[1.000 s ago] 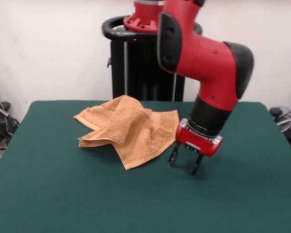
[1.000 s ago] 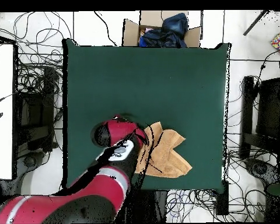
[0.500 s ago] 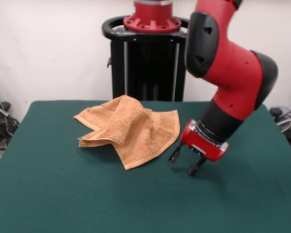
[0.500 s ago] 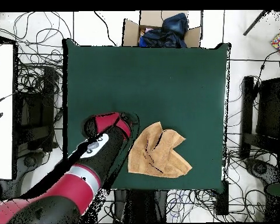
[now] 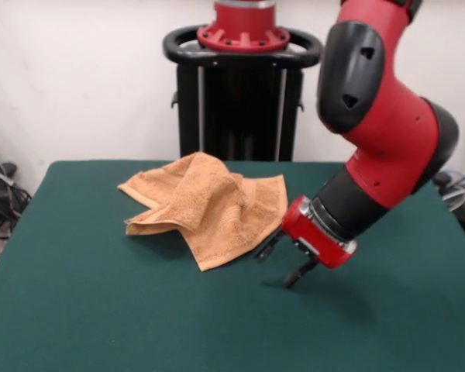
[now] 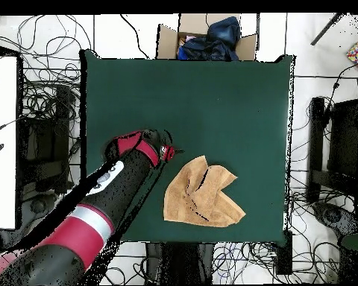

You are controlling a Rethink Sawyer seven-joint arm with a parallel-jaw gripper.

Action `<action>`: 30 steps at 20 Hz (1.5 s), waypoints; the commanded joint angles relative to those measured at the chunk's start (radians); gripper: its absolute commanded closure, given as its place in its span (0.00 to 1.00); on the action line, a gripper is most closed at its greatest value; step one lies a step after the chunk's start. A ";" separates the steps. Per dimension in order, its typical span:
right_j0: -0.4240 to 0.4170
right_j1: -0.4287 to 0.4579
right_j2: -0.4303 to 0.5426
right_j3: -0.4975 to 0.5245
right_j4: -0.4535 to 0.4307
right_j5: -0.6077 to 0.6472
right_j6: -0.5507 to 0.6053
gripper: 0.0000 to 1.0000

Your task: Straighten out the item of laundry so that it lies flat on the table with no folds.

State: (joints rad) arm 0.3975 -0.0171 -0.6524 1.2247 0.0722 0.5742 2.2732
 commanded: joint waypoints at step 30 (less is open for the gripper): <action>0.057 0.247 -0.215 -0.231 0.035 0.304 0.332 0.00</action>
State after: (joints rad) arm 0.4540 0.1506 -0.9185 1.0133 0.0648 0.8867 2.2732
